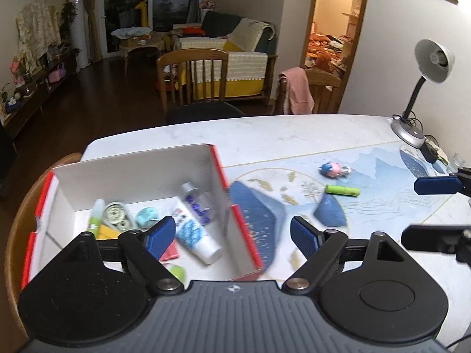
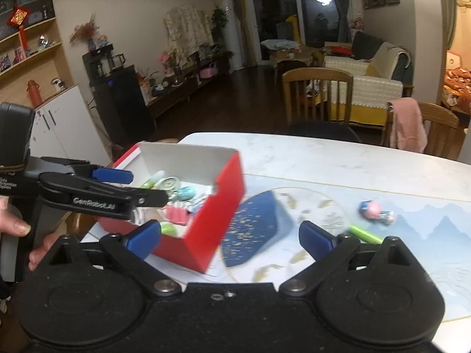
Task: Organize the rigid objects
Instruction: 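Withdraw both tools from the red box back over the table, then grasp the green battery with the left tool while the right tool grasps the pink figurine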
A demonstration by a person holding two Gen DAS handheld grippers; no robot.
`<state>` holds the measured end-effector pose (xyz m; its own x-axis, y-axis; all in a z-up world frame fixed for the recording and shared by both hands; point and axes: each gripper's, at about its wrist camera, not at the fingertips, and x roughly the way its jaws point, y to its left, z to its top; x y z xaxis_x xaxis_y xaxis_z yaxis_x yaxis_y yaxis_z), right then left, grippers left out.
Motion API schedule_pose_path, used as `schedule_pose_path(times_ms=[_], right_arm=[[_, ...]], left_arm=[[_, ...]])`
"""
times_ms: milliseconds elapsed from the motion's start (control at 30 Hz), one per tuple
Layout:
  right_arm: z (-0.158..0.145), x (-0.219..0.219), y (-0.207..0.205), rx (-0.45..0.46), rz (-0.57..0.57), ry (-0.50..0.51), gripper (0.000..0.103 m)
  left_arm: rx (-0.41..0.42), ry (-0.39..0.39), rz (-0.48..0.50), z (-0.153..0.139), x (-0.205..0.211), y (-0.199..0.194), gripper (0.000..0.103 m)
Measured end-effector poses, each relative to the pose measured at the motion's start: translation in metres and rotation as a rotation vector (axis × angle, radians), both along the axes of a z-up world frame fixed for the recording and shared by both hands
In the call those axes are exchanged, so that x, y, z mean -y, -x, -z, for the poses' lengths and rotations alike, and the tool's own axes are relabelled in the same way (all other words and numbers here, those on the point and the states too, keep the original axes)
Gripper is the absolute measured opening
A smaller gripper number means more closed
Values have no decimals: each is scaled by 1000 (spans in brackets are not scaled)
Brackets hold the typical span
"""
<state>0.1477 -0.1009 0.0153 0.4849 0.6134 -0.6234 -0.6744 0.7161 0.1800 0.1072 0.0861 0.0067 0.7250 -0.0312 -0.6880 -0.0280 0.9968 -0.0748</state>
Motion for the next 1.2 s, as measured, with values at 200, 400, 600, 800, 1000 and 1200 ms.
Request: schedule_pose_path(times_ms=[200, 400, 600, 800, 1000, 1200], right_arm=[[4, 44, -23, -19, 57, -9, 101], [14, 87, -50, -32, 112, 8, 101], [31, 122, -84, -49, 156, 50, 101], [48, 142, -121, -68, 156, 82, 101], [63, 142, -159, -74, 108, 124, 100], [82, 130, -195, -94, 43, 154, 97]], left_arm=[[26, -3, 28, 7, 39, -15, 101], [27, 21, 36, 23, 78, -37, 102], [-2, 25, 59, 43, 122, -62, 102], [-14, 16, 111, 60, 163, -89, 102], [-28, -5, 150, 82, 195, -116, 102], [-30, -24, 125, 103, 211, -142, 102]])
